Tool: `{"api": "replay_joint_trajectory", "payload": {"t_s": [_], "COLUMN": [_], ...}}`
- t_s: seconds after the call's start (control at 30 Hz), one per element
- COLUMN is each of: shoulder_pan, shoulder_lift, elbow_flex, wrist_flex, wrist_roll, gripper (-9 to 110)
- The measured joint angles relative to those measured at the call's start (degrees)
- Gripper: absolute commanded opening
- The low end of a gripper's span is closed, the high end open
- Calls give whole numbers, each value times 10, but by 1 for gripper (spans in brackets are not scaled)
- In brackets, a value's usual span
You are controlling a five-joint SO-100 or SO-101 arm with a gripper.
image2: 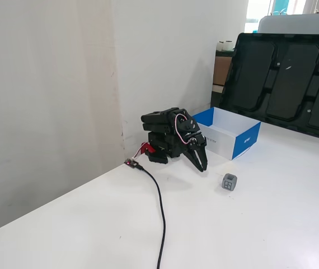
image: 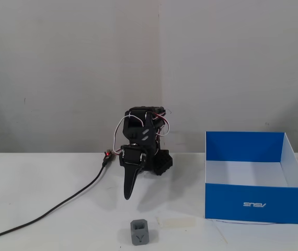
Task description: Pick the gray block and keep it in the box.
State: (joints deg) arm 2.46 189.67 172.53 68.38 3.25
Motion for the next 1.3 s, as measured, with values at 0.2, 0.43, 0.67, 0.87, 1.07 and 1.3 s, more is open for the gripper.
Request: {"api": "replay_joint_trajectory", "payload": {"t_s": [0.2, 0.43, 0.67, 0.87, 1.07, 1.3], "shoulder_pan": [0, -27, -54, -51, -61, -65], "shoulder_lift": [0, 0, 0, 0, 0, 0], "elbow_flex": [0, 0, 0, 0, 0, 0], "wrist_flex": [0, 0, 0, 0, 0, 0], "wrist_roll": [0, 0, -3, 0, 0, 0], "gripper": [0, 0, 0, 0, 0, 0]}}
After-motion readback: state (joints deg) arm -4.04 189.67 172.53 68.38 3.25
